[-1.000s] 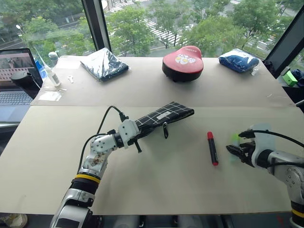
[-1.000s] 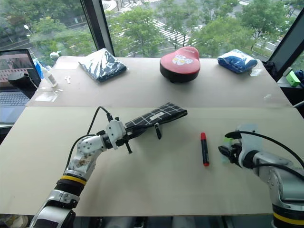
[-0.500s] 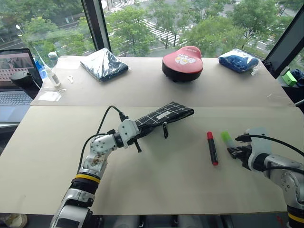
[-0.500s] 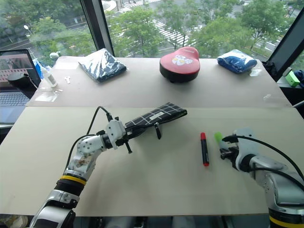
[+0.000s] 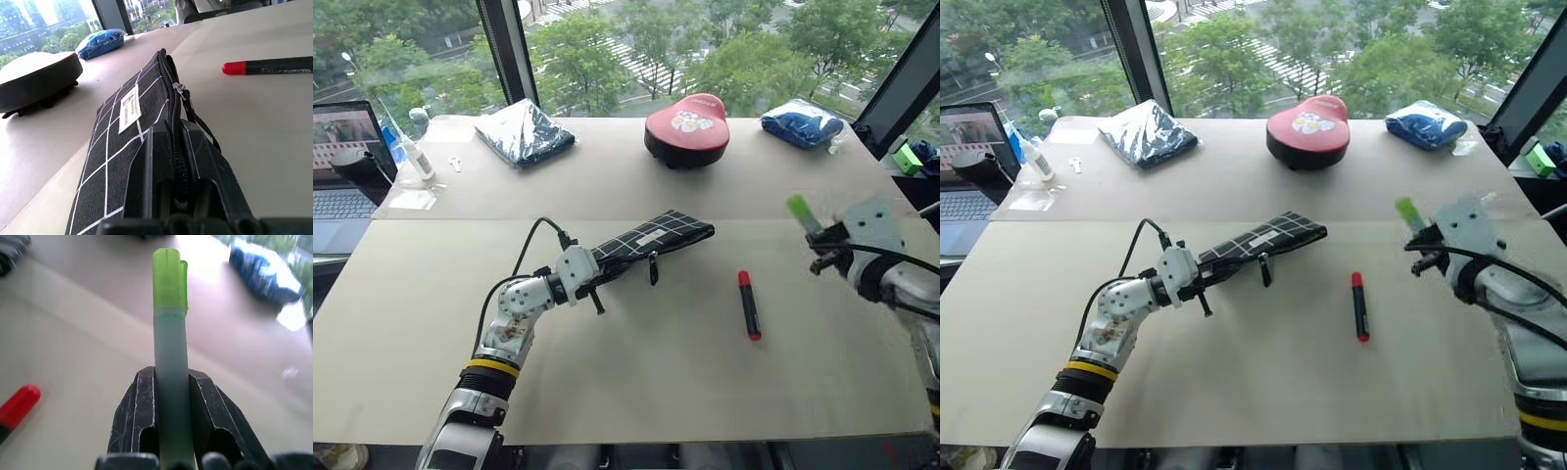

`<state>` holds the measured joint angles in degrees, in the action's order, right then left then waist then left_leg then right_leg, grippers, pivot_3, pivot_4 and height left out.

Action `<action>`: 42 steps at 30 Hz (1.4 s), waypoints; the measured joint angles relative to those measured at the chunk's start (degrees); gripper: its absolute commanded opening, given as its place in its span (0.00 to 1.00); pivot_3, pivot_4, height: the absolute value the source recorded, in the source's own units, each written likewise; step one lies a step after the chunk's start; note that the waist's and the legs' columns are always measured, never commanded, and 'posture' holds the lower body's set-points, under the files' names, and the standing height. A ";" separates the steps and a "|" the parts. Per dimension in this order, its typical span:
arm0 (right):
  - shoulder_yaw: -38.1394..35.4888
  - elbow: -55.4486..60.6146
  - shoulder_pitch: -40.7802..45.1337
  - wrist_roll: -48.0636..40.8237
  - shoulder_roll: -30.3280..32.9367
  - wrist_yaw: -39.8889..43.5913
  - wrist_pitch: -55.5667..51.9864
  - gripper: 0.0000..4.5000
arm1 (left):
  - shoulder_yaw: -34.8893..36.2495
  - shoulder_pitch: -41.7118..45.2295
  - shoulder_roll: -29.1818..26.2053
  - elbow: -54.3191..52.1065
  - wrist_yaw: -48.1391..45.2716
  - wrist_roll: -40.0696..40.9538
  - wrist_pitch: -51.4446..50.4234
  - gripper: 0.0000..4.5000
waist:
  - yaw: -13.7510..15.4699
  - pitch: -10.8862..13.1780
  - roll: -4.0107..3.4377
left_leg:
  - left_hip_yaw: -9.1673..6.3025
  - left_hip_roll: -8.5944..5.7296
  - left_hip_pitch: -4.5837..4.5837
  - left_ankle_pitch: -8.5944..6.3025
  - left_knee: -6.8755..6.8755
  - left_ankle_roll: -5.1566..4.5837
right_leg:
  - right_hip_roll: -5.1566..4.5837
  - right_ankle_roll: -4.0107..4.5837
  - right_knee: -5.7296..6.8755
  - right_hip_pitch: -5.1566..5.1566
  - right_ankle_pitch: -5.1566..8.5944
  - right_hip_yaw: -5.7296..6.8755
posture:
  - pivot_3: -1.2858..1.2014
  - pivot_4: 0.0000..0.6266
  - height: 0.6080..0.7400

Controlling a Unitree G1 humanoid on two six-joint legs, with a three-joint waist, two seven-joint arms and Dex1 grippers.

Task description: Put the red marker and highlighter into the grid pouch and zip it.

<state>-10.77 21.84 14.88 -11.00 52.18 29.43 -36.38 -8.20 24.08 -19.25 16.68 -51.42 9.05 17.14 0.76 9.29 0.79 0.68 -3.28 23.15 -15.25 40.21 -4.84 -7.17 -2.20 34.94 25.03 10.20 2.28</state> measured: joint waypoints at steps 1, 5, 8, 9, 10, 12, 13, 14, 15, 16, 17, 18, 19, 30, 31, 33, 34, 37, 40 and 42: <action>1.43 0.87 0.74 0.49 0.59 1.41 2.13 0.09 | -0.01 0.03 -0.02 0.00 -0.06 0.02 -0.03 0.00 | -0.05 0.00 0.00 | 0.00 0.00 0.00 0.00 0.00 0.00 | 0.00 0.00 0.00 0.00 0.00 0.00 | 0.52 0.24 1.00; 12.80 3.43 2.60 6.95 2.45 7.03 13.56 0.09 | -0.04 0.16 0.08 -0.02 -0.47 0.07 -0.03 0.00 | 0.15 0.00 0.01 | -0.01 -0.03 0.03 -0.02 0.06 -0.03 | -0.03 0.00 -0.01 -0.03 0.00 0.00 | 0.52 0.24 1.00; 20.40 1.70 2.01 14.70 2.96 8.04 21.63 0.09 | -0.03 0.16 0.06 -0.08 -0.53 0.09 -0.04 0.00 | 0.26 0.00 0.01 | -0.01 -0.06 0.04 0.02 0.14 0.03 | -0.06 -0.01 -0.03 -0.03 0.00 -0.01 | 0.52 0.24 1.00; 21.64 0.77 1.76 16.41 2.84 8.03 23.65 0.09 | -0.02 0.16 0.06 -0.10 -0.53 0.09 -0.10 0.00 | 0.26 0.01 0.01 | 0.00 -0.08 0.07 0.10 0.14 0.17 | -0.08 -0.01 -0.02 -0.01 0.00 -0.03 | 0.52 0.24 1.00; 22.03 -0.14 1.63 17.56 2.71 7.98 25.04 0.09 | -0.02 0.16 0.07 -0.17 -0.53 0.11 -0.17 0.00 | 0.25 0.01 0.01 | 0.01 -0.09 0.07 0.13 0.15 0.23 | -0.08 -0.01 -0.02 -0.02 0.00 -0.03 | 0.52 0.24 1.00; 22.12 -2.56 1.61 20.51 2.81 7.75 28.73 0.09 | 0.01 0.16 0.08 -0.41 -0.53 0.17 -0.62 0.00 | 0.24 0.01 0.01 | 0.02 -0.08 0.05 0.15 0.15 0.26 | -0.09 -0.01 -0.02 -0.02 0.00 -0.03 | 0.52 0.24 1.00; 22.12 -3.66 1.63 22.01 2.91 7.41 30.75 0.09 | 0.01 0.16 0.08 -0.52 -0.53 0.19 -0.80 0.00 | 0.22 0.01 0.01 | 0.02 -0.07 0.05 0.15 0.15 0.26 | -0.08 -0.01 -0.01 -0.02 0.00 -0.03 | 0.52 0.24 1.00; 22.12 -4.80 1.64 23.32 2.96 6.97 32.43 0.09 | 0.01 0.16 0.08 -0.59 -0.53 0.19 -0.86 0.00 | 0.20 0.01 0.01 | 0.02 -0.08 0.04 0.15 0.14 0.26 | -0.08 -0.01 -0.01 -0.01 0.00 -0.03 | 0.52 0.24 1.00; 22.12 -6.42 1.72 24.96 2.97 6.44 34.50 0.09 | 0.02 0.16 0.08 -0.65 -0.55 0.20 -0.89 0.00 | 0.17 0.01 0.01 | 0.02 -0.07 0.04 0.15 0.14 0.26 | -0.08 -0.01 -0.01 -0.01 0.00 -0.03 | 0.52 0.24 1.00; 22.12 -7.22 1.75 25.87 2.97 6.25 35.45 0.09 | 0.02 0.16 0.09 -0.71 -0.56 0.20 -0.89 0.00 | 0.16 0.01 0.01 | 0.02 -0.07 0.04 0.15 0.14 0.27 | -0.08 -0.01 0.00 -0.01 0.00 -0.03 | 0.52 0.24 1.00; 22.16 -8.48 1.96 27.19 2.87 5.76 36.77 0.09 | 0.07 0.16 0.08 -0.76 -0.59 0.21 -0.90 0.00 | 0.13 0.01 0.01 | 0.02 -0.07 0.04 0.16 0.14 0.27 | -0.08 -0.01 0.00 -0.01 0.00 -0.03 | 0.52 0.24 1.00; 22.15 -9.55 2.43 28.29 2.57 5.19 37.69 0.09 | 0.10 0.16 0.07 -0.78 -0.61 0.22 -0.91 0.00 | 0.07 0.01 0.01 | 0.03 -0.07 0.04 0.16 0.14 0.28 | -0.08 -0.01 0.00 -0.01 0.00 -0.04 | 0.52 0.24 1.00; 22.15 -10.21 2.88 28.99 2.21 4.99 38.18 0.09 | 0.11 0.16 0.07 -0.80 -0.67 0.23 -0.91 0.00 | 0.03 0.01 0.01 | 0.03 -0.07 0.04 0.16 0.14 0.28 | -0.08 0.00 0.00 -0.01 0.00 -0.05 | 0.52 0.24 1.00; 22.16 -12.70 5.59 32.65 -1.41 5.59 41.18 0.09 | 0.16 0.16 0.12 -0.99 -0.87 0.25 -0.94 0.00 | 0.02 0.01 0.01 | 0.03 -0.05 0.04 0.15 0.14 0.27 | -0.05 0.00 0.00 -0.01 0.00 -0.05 | 0.52 0.24 1.00; 22.16 -12.94 5.95 32.87 -1.65 5.67 41.39 0.09 | 0.16 0.16 0.13 -1.00 -0.87 0.25 -0.94 0.00 | -0.01 0.01 0.01 | 0.03 -0.05 0.04 0.15 0.13 0.27 | -0.05 0.00 0.00 -0.01 0.00 -0.05 | 0.52 0.24 1.00; 22.31 -13.49 6.67 33.29 -2.08 5.81 41.88 0.09 | 0.16 0.16 0.16 -1.02 -0.86 0.25 -0.95 0.00 | -0.04 0.01 0.01 | 0.03 -0.05 0.04 0.15 0.13 0.26 | -0.05 0.00 0.00 -0.01 0.00 -0.05 | 0.52 0.24 1.00; 22.81 -13.73 7.26 33.61 -2.30 6.00 42.24 0.09 | 0.16 0.16 0.28 -1.13 -0.87 0.28 -0.95 0.00 | -0.01 0.01 0.01 | 0.02 -0.05 0.04 0.15 0.13 0.27 | -0.05 0.00 0.00 -0.01 0.00 -0.04 | 0.52 0.24 1.00; 25.44 -16.54 11.02 35.90 -5.35 6.42 43.58 0.09 | 0.27 0.18 0.27 -1.36 -0.97 0.37 -1.01 0.00 | -0.09 0.01 0.01 | 0.03 -0.05 0.02 0.16 0.13 0.29 | -0.04 0.00 0.02 -0.01 0.00 -0.07 | 0.52 0.24 1.00; 27.66 -18.99 14.18 37.64 -7.98 6.49 45.13 0.09 | 0.29 0.34 0.39 -1.44 -1.00 0.46 -1.06 0.00 | -0.14 0.01 0.01 | 0.03 -0.06 0.04 0.18 0.13 0.31 | -0.03 0.00 0.01 0.01 0.00 -0.06 | 0.52 0.24 1.00; 28.58 -20.53 15.85 38.98 -9.29 6.48 46.48 0.09 | 0.30 0.36 0.44 -1.44 -1.02 0.48 -1.07 0.00 | -0.12 0.01 0.01 | 0.03 -0.06 0.04 0.18 0.13 0.32 | -0.03 0.00 0.02 0.02 0.00 -0.05 | 0.52 0.24 1.00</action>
<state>17.80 1.31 30.73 27.98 42.89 35.91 10.10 -7.90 24.44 -18.81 15.24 -52.44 9.53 16.07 0.64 9.30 0.80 0.71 -3.34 23.19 -15.07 40.33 -4.53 -7.20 -2.20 34.96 25.05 10.19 2.23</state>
